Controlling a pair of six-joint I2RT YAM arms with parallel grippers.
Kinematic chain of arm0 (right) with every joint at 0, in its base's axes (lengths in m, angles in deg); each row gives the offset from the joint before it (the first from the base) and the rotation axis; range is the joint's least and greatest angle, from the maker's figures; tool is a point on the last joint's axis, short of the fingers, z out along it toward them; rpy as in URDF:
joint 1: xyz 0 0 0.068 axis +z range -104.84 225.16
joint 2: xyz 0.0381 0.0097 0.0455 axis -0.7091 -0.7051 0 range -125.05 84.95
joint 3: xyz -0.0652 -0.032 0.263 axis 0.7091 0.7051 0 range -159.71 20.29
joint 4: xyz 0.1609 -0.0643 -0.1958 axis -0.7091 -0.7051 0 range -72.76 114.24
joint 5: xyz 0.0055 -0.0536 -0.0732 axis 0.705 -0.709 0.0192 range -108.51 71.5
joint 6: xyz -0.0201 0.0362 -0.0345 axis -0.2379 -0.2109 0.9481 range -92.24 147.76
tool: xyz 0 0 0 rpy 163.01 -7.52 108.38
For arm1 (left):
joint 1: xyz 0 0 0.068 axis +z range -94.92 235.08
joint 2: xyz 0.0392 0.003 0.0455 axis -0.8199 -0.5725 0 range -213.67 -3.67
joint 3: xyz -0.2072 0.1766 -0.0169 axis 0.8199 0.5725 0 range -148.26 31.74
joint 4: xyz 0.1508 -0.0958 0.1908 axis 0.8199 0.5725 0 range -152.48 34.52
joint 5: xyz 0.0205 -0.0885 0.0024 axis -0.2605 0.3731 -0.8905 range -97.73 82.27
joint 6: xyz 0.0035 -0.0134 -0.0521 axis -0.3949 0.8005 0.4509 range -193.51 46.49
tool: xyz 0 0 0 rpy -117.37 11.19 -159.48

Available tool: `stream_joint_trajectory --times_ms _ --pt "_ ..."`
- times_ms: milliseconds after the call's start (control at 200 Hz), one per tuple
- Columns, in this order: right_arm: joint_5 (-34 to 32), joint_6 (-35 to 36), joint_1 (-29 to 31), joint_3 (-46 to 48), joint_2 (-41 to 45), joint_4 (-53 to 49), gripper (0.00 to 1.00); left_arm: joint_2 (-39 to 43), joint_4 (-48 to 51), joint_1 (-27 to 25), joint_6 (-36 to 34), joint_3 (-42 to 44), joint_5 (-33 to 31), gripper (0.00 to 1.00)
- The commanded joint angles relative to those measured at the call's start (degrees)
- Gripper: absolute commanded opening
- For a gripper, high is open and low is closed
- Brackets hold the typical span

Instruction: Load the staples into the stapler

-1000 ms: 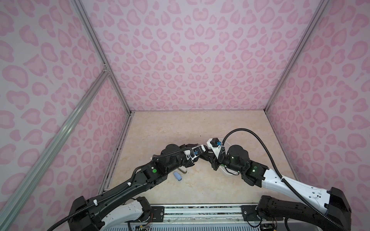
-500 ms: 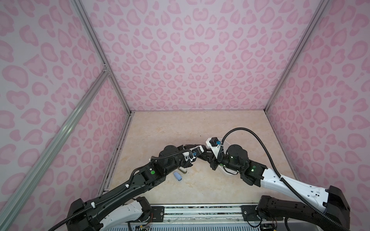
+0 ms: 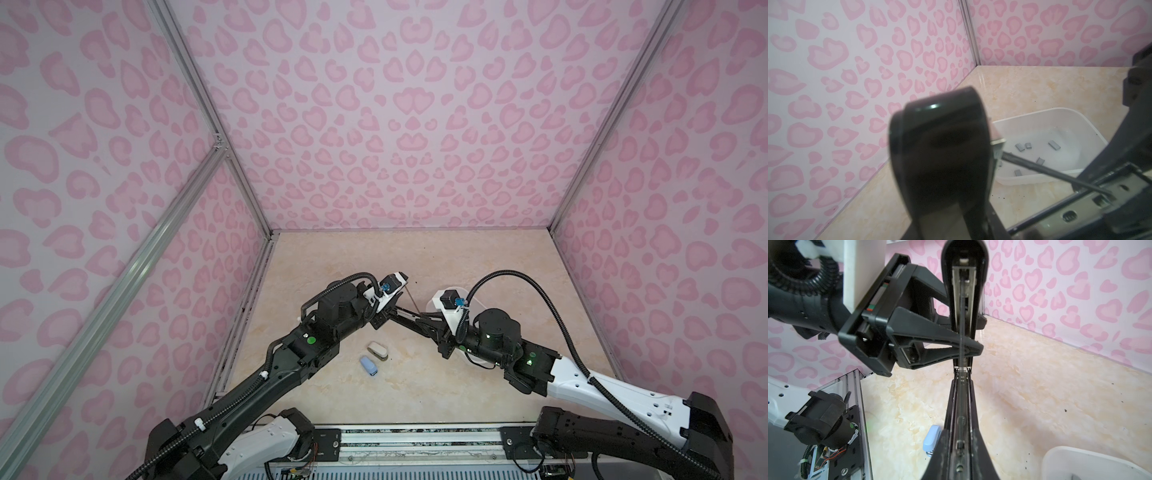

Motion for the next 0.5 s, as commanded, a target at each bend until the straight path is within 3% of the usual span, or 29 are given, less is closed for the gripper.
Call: stream_joint_trajectory --times_ms 0,270,495 --pt "-2.7 -1.3 -1.2 0.2 0.8 0.2 0.0 -0.8 -3.3 2.5 2.1 -0.3 -3.5 0.32" --pt "0.9 -5.8 -10.4 5.5 6.4 2.6 0.0 -2.5 -3.3 8.0 6.7 0.0 -0.3 0.33" --pt "0.7 -4.8 -10.6 6.7 8.8 2.6 0.0 -4.0 -3.0 11.5 10.8 -1.3 0.3 0.35"
